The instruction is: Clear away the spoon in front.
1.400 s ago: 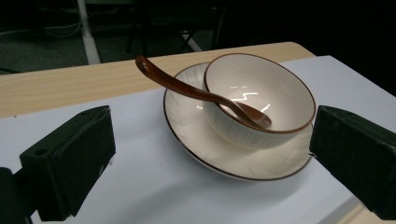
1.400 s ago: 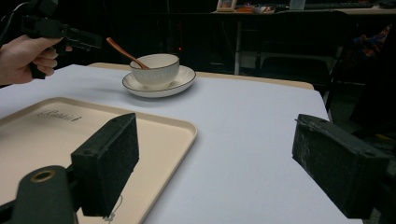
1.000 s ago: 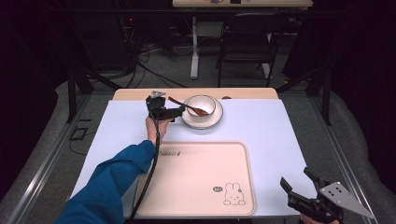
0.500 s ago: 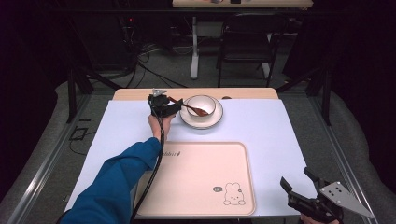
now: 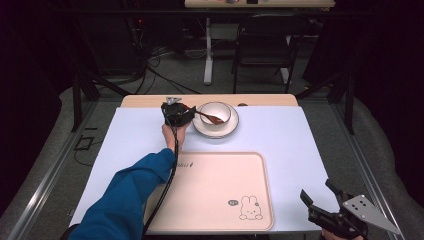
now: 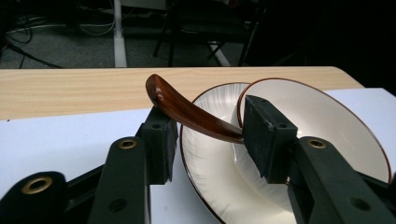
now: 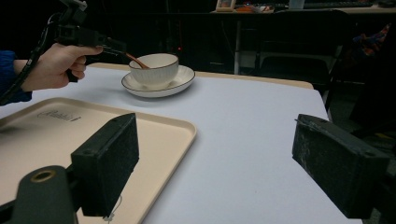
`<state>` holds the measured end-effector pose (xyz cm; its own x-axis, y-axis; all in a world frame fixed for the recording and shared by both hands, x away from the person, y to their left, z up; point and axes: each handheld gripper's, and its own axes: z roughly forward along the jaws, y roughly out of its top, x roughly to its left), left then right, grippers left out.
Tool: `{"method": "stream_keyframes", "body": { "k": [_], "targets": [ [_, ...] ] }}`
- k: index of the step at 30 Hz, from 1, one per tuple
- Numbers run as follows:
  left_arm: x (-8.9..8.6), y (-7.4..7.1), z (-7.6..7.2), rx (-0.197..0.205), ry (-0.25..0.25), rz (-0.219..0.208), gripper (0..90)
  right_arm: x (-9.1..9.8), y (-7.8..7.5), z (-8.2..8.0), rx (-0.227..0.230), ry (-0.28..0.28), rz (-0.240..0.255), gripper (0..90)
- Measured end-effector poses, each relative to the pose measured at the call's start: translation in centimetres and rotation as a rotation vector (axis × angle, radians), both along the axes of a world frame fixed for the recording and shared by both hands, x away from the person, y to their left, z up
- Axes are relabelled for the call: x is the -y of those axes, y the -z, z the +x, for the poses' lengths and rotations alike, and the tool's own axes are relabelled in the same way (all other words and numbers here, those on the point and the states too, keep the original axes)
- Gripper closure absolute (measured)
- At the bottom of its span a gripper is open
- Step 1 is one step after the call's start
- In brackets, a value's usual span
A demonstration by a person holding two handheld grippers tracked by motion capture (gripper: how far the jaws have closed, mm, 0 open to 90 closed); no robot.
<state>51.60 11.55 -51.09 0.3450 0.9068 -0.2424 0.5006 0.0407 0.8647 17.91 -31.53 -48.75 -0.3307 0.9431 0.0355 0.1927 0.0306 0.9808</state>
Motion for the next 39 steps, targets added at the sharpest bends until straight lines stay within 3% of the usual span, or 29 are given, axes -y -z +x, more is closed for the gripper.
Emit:
{"method": "stream_keyframes", "body": {
  "k": [18,24,29,39],
  "targets": [
    [0.3,-0.4,0.0,0.03,-0.005,-0.012,61.0,0.0,0.0,0.0,-0.001,0.002,0.002,13.7],
    [0.5,-0.6,-0.2,0.059,-0.013,-0.032,64.5,0.0,0.0,0.0,-0.001,0.003,0.002,13.7],
    [0.5,-1.0,-0.2,0.071,-0.003,-0.054,67.7,0.0,0.0,0.0,-0.001,0.003,0.002,13.7],
    [0.9,-1.6,-0.2,0.089,0.018,-0.048,70.9,0.0,0.0,0.0,-0.003,0.005,0.007,13.7]
  ]
}}
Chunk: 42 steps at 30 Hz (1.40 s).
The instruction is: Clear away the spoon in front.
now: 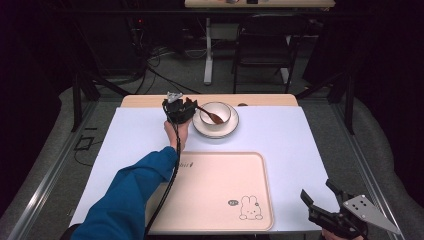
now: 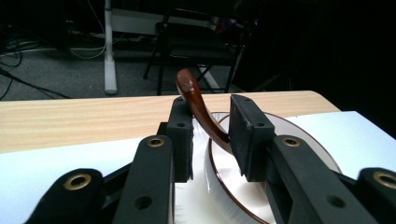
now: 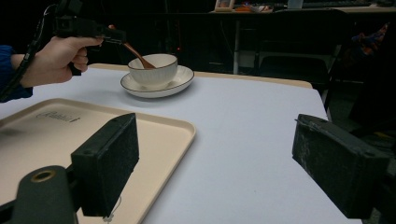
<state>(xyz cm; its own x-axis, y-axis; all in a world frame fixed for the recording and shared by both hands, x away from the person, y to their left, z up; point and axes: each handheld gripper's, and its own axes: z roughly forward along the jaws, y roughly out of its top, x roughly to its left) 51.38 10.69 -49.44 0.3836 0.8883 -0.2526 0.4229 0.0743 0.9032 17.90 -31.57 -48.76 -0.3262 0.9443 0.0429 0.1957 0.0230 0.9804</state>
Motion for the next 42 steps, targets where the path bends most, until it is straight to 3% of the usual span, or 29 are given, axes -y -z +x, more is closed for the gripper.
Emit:
{"method": "stream_keyframes", "body": {
  "k": [3,6,18,42],
  "targets": [
    [0.1,-0.2,0.0,0.006,0.005,-0.004,72.9,0.0,0.0,0.0,0.0,0.0,-0.001,13.7],
    [0.2,-0.5,-0.1,0.024,0.009,-0.035,75.6,0.0,0.0,0.0,-0.002,0.0,0.003,13.7],
    [0.5,-1.1,-0.1,0.051,0.028,-0.05,79.3,0.0,0.0,0.0,-0.003,0.001,0.006,13.7],
    [0.3,-3.5,0.0,0.093,0.096,-0.045,84.2,0.0,0.0,0.0,-0.004,0.003,0.006,13.7]
  ]
}}
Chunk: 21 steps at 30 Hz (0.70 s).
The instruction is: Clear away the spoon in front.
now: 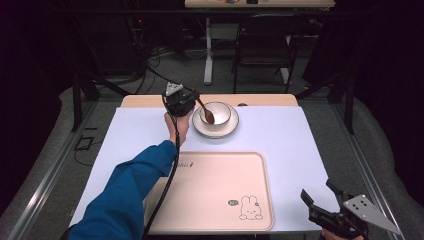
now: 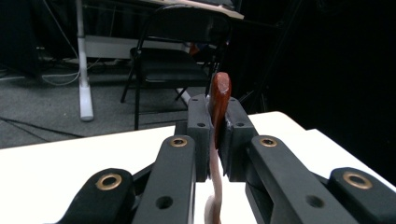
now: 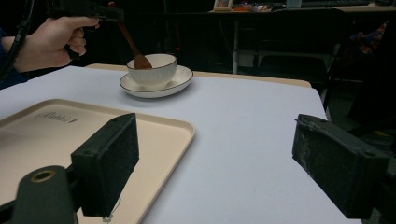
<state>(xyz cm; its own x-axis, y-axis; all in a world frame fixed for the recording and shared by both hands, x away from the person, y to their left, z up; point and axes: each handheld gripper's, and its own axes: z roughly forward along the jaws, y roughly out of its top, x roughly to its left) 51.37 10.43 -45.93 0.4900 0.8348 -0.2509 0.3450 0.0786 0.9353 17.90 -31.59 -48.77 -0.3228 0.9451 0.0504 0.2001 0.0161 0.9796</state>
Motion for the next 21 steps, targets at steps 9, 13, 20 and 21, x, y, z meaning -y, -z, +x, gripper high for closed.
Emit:
{"method": "stream_keyframes", "body": {
  "k": [9,13,20,21],
  "targets": [
    [-0.6,-1.9,-0.1,0.035,0.035,0.02,84.4,0.0,0.0,0.0,0.0,0.001,0.001,13.7],
    [-1.2,-2.9,-0.3,0.048,0.046,0.024,84.4,0.0,0.0,0.0,0.0,0.001,0.0,13.7],
    [-2.0,-4.3,-0.8,0.053,0.078,0.031,84.5,0.0,0.0,0.0,0.0,0.001,0.0,13.7],
    [-2.4,-4.7,-1.0,0.052,0.087,0.033,84.5,0.0,0.0,0.0,0.0,0.0,0.0,13.7]
  ]
}}
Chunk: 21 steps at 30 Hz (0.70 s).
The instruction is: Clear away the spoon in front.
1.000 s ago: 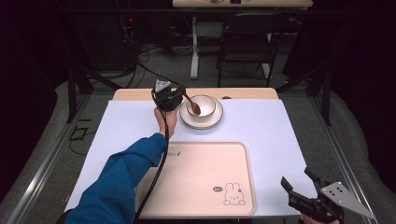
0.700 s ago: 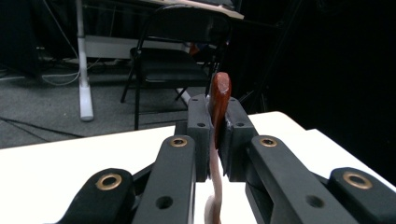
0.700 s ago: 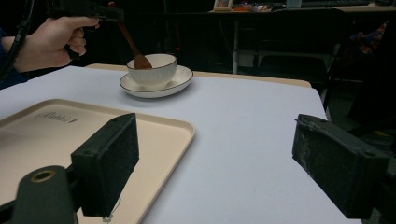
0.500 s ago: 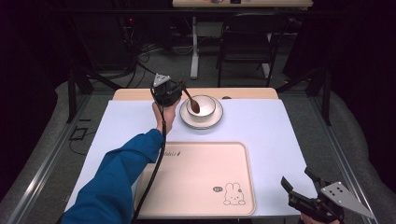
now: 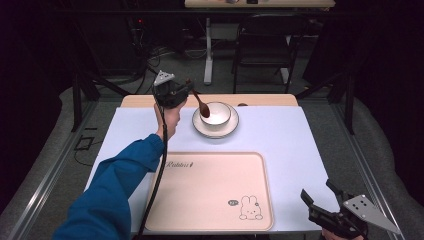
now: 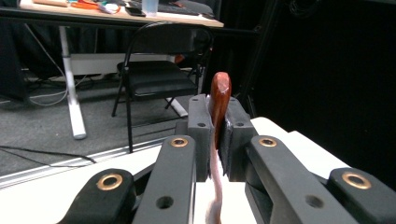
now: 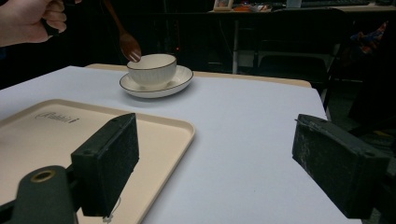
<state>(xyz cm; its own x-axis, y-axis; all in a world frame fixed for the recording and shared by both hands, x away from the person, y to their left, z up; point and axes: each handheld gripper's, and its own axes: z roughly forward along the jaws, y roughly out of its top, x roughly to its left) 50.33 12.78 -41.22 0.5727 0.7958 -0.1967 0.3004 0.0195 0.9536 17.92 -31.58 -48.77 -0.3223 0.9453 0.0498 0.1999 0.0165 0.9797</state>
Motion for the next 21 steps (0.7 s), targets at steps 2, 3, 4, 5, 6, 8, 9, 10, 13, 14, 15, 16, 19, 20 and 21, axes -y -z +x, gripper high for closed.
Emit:
{"method": "stream_keyframes", "body": {
  "k": [2,3,4,5,6,8,9,10,13,14,15,16,19,20,21],
  "targets": [
    [-0.4,-0.4,-0.2,-0.002,0.011,-0.001,84.5,0.0,0.0,0.0,0.0,0.0,0.0,13.7],
    [-0.6,-0.6,-0.3,-0.001,0.018,0.002,84.5,0.0,0.0,0.0,-0.001,0.0,0.0,13.7],
    [-0.6,-0.6,-0.3,-0.001,0.018,0.002,84.5,0.0,0.0,0.0,-0.001,0.0,0.0,13.7],
    [-0.8,-0.8,-0.4,-0.004,0.023,0.002,84.5,0.0,0.0,0.0,-0.001,0.0,0.0,13.7],
    [-1.1,-1.1,-0.6,-0.008,0.027,-0.003,84.5,0.0,0.0,0.0,-0.001,0.0,-0.001,13.7],
    [-1.3,-1.2,-0.7,-0.008,0.033,-0.005,84.5,0.0,0.0,0.0,0.0,0.0,0.0,13.7],
    [-1.6,-1.5,-0.9,-0.014,0.041,-0.005,84.5,0.0,0.0,0.0,0.0,0.0,0.0,13.7],
    [-1.6,-1.5,-0.9,-0.014,0.041,-0.005,84.5,0.0,0.0,0.0,-0.001,0.001,0.0,13.7],
    [-2.0,-2.2,-1.4,-0.02,0.066,0.01,84.5,0.0,0.0,0.0,-0.001,0.001,0.0,13.7],
    [-2.0,-2.2,-1.4,-0.02,0.066,0.01,84.5,0.0,0.0,0.0,-0.001,0.001,0.0,13.7],
    [-2.1,-2.3,-1.6,-0.024,0.074,0.015,84.5,0.0,0.0,0.0,0.0,0.002,0.0,13.7],
    [-2.3,-2.5,-1.8,-0.019,0.079,0.014,84.5,0.0,0.0,0.0,-0.001,0.002,0.002,13.7],
    [-2.8,-2.8,-2.6,-0.021,0.1,0.029,84.4,0.0,0.0,0.0,-0.001,0.002,0.001,13.7],
    [-2.8,-2.8,-2.6,-0.021,0.1,0.029,84.5,0.0,0.0,0.0,0.0,0.002,0.001,13.7],
    [-3.2,-2.8,-2.9,-0.021,0.105,0.036,84.4,0.0,0.0,0.0,0.0,0.002,0.003,13.7]
  ]
}}
